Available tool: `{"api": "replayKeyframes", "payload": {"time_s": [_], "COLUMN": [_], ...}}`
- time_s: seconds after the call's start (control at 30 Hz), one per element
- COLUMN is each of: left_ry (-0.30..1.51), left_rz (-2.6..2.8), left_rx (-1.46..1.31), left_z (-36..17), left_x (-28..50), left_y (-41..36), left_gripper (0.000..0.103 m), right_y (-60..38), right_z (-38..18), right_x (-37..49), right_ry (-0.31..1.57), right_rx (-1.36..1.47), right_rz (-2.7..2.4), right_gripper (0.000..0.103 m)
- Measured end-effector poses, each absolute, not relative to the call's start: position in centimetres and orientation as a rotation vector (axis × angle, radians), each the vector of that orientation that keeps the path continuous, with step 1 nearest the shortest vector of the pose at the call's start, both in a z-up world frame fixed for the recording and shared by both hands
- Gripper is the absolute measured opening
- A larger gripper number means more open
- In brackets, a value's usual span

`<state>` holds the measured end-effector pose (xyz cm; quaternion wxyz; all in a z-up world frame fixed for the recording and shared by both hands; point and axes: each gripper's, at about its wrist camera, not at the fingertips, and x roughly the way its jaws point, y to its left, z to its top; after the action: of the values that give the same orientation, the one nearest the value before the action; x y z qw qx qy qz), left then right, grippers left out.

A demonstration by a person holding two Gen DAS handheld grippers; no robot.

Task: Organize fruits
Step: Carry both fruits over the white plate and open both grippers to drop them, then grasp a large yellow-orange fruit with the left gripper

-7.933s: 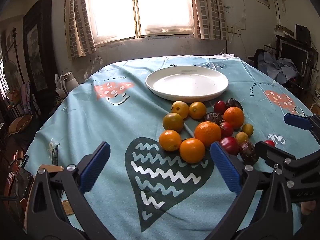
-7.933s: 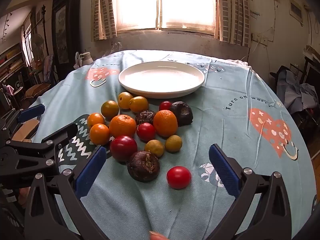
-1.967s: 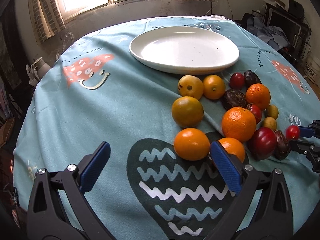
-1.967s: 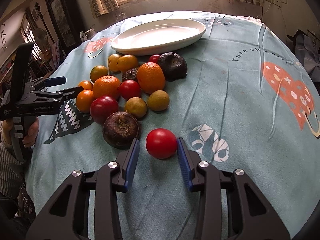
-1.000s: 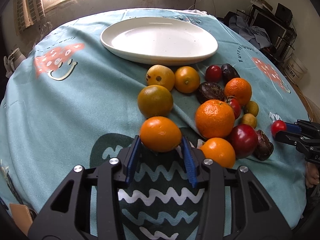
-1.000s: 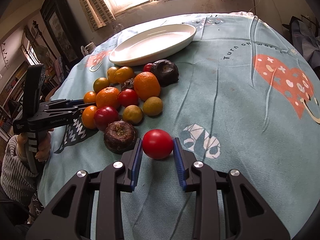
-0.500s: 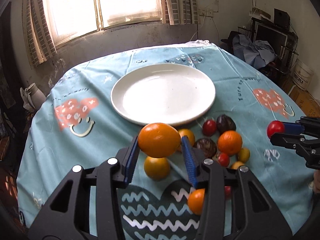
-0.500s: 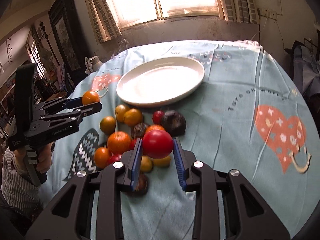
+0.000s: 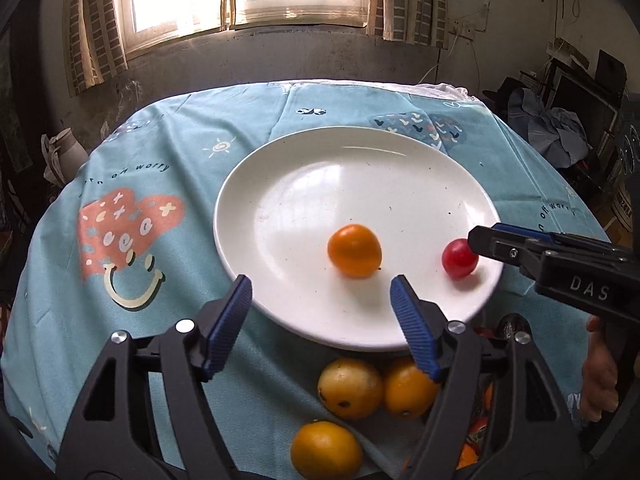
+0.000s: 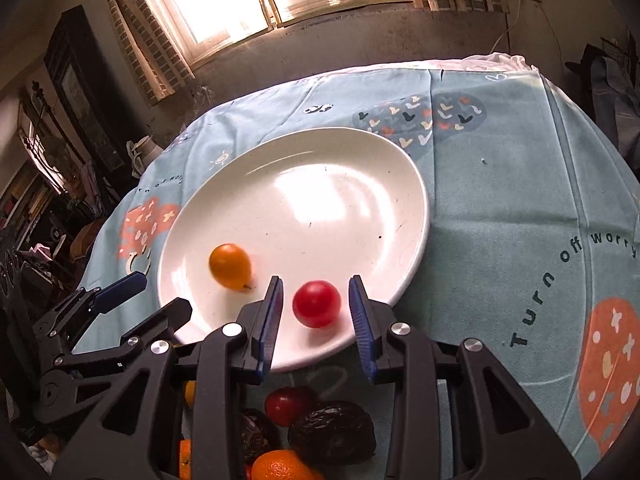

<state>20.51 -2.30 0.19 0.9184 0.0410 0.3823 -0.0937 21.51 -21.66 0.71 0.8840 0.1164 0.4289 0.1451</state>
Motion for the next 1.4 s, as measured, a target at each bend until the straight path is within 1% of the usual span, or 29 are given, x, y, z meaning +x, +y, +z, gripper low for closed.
{"api": "replayKeyframes", "payload": {"time_s": [0.13, 0.23, 0.27, 0.3, 0.33, 0.37, 0.4, 0.5, 0.67, 0.9, 1.03, 1.1, 1.17, 1.2, 1.4], "left_ry": [0.757, 0.758, 0.765, 0.773, 0.783, 0.794, 0.804, 0.824, 0.806, 0.824, 0.842, 0.857, 0.871, 0.886, 0.892], "left_rz": [-0.173, -0.141, -0.132, -0.127, -0.120, -0.111, -0.102, -0.102, -0.138, -0.186, -0.240, -0.263, -0.291, -0.304, -0.292], "left_rx": [0.082, 0.052, 0.037, 0.027, 0.023, 0.026, 0.029, 0.023, 0.055, 0.106, 0.135, 0.159, 0.140, 0.123, 0.080], "left_z": [1.2, 1.3, 1.1, 0.8, 0.4, -0.1, -0.5, -1.3, -1.4, -2.2, -2.7, -3.2, -3.3, -3.5, -3.5], "left_x": [19.4, 18.0, 17.3, 16.6, 15.9, 15.2, 14.6, 13.2, 11.7, 11.7, 11.6, 11.6, 11.8, 12.1, 12.0], "left_y": [-1.3, 0.2, 0.9, 1.4, 1.9, 2.3, 2.5, 3.1, 2.3, 0.7, -0.3, -0.9, -0.7, -0.6, 0.3], "left_gripper": [0.074, 0.074, 0.074, 0.074, 0.074, 0.074, 0.074, 0.074, 0.074, 0.076, 0.070, 0.060, 0.044, 0.042, 0.041], "right_y": [-22.2, -23.0, -23.3, -23.6, -24.1, -24.6, -24.9, -25.5, -25.7, -25.3, -25.1, -25.1, -25.1, -25.2, -25.3], "right_z": [2.2, 3.3, 3.7, 4.0, 4.1, 4.1, 4.1, 3.9, 3.4, 3.1, 2.8, 2.7, 2.7, 2.6, 2.2], "right_x": [20.1, 17.4, 16.3, 14.9, 13.6, 12.5, 11.5, 10.1, 9.4, 9.7, 9.6, 9.7, 9.7, 9.7, 9.4], "right_ry": [0.873, 0.844, 0.825, 0.800, 0.768, 0.736, 0.718, 0.722, 0.734, 0.762, 0.771, 0.774, 0.776, 0.776, 0.803], "right_rx": [0.272, 0.281, 0.277, 0.280, 0.292, 0.299, 0.297, 0.316, 0.342, 0.337, 0.330, 0.332, 0.334, 0.334, 0.331], "right_rz": [0.326, 0.345, 0.335, 0.324, 0.304, 0.272, 0.248, 0.270, 0.277, 0.287, 0.287, 0.286, 0.285, 0.283, 0.286], "right_gripper": [0.035, 0.036, 0.041, 0.049, 0.070, 0.078, 0.080, 0.080, 0.080, 0.080, 0.080, 0.080, 0.080, 0.080, 0.080]}}
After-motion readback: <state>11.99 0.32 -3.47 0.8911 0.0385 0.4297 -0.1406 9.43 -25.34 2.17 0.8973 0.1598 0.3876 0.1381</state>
